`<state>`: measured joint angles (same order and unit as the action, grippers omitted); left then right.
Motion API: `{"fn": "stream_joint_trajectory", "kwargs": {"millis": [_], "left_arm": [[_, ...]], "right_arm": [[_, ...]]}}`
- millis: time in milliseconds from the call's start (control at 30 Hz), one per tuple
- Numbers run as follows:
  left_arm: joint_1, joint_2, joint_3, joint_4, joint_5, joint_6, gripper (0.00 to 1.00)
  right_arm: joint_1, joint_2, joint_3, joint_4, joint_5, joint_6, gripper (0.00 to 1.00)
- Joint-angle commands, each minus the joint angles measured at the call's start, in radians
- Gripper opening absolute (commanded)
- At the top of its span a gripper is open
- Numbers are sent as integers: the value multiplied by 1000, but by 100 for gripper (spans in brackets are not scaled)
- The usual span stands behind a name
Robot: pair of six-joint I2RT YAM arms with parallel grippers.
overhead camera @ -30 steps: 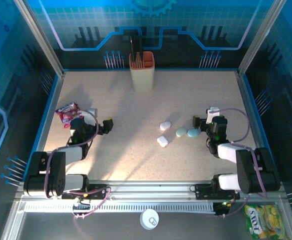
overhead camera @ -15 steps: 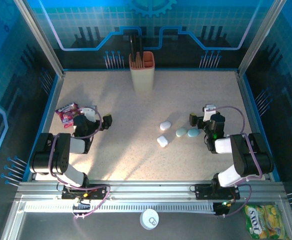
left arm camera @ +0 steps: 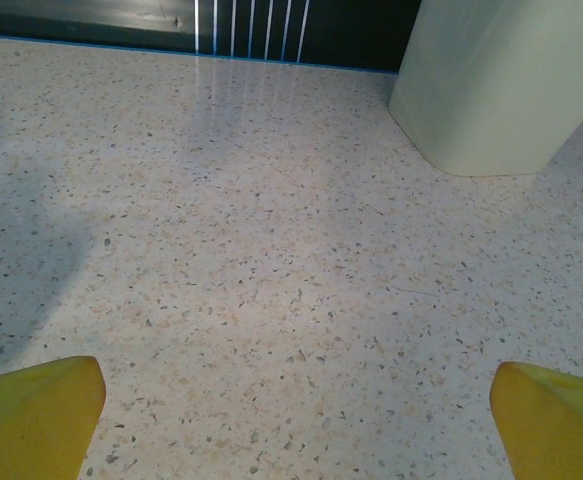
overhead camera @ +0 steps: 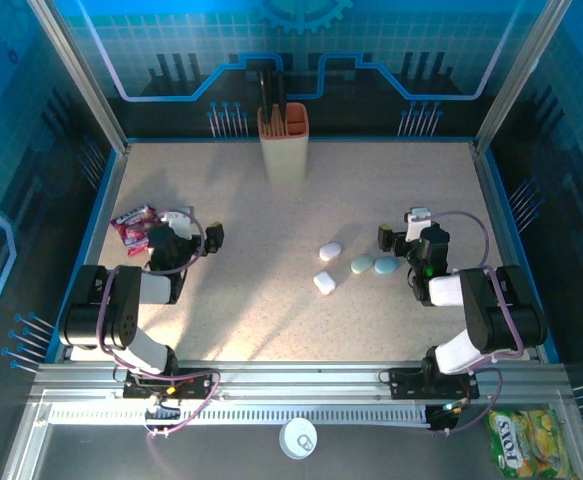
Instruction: Insert the wireless bluetooth earbuds into the charging case
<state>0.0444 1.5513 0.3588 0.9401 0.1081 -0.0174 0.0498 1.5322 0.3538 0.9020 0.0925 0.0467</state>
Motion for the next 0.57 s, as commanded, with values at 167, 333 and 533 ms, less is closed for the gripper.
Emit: {"fn": "stream_joint_trajectory", "kwargs": {"millis": [167, 333, 533], "left_arm": [[-6, 2, 19, -6, -16, 22, 99], [-21, 1, 21, -12, -44, 32, 99], [-21, 0, 19, -9, -45, 31, 99]], "right_arm": [[-10, 4, 23, 23, -4, -18, 100], [-8, 5, 25, 21, 0, -18, 100], [-8, 3, 17, 35, -6, -19, 100]]}}
